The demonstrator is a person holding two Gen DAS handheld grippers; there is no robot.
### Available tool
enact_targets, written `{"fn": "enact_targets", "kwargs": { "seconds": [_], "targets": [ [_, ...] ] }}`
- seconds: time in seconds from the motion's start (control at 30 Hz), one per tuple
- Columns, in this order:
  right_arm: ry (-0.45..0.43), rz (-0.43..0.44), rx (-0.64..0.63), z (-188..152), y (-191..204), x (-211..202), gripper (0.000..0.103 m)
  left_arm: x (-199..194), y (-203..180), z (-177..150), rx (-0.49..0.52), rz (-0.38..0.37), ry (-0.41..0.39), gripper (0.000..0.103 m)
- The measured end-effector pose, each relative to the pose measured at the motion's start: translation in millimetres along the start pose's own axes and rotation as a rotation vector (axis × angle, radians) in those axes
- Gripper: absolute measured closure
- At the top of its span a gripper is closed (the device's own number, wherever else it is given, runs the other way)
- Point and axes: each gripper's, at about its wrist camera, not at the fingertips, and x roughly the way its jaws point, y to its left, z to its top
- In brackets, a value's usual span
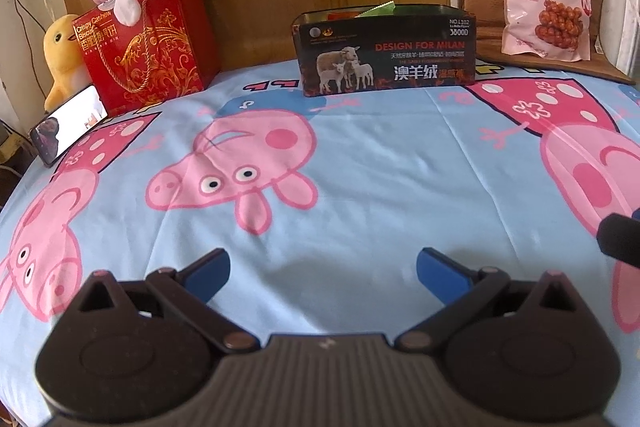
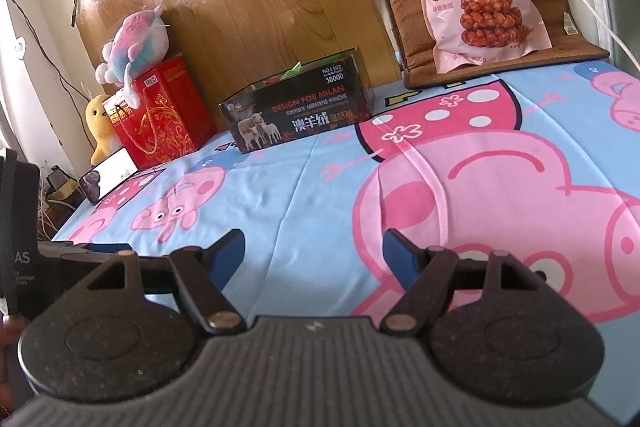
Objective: Organize snacks
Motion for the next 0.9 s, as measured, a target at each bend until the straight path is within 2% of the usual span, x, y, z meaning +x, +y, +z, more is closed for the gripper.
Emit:
{"fn": "enact_targets", "kwargs": {
  "seconds": [0.9],
  "targets": [
    [-0.037,-0.009,0.025,1.8,-2.7,-4.4,0.025,-2.9,-2.6,1.2,-0.013,-0.058,0.021,0.000]
  ]
}}
